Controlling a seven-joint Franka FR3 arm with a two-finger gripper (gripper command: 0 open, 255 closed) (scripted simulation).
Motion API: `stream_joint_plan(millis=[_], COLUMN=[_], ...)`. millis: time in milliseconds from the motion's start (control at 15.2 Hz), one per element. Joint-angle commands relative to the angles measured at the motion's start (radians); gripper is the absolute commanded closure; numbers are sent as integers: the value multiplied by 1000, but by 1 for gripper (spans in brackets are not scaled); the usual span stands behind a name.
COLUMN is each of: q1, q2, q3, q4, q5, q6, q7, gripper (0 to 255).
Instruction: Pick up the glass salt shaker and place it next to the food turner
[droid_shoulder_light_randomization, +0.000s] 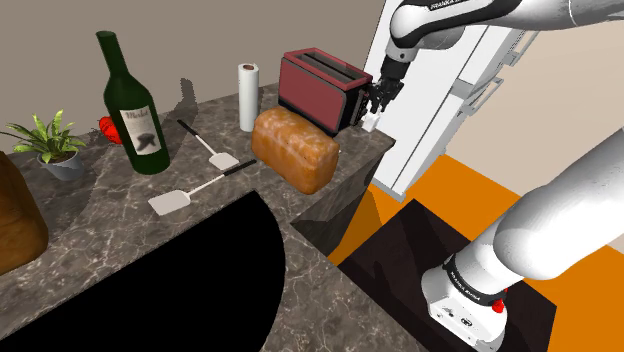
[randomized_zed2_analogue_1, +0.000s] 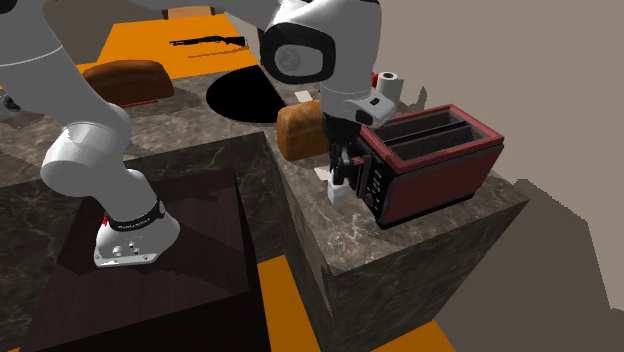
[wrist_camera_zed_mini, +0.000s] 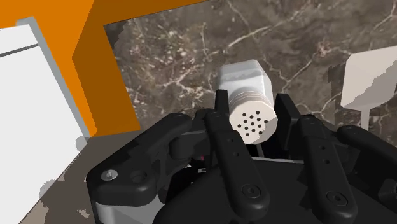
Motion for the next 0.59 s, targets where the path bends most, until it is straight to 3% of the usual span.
stream_joint_plan(millis=[0,528], q1=[0,1], q2=[-7,-35], q3=[0,3], q4=[18,97], q5=[-2,-9], q6=[-26,-132], q7=[2,8], gripper=[255,255])
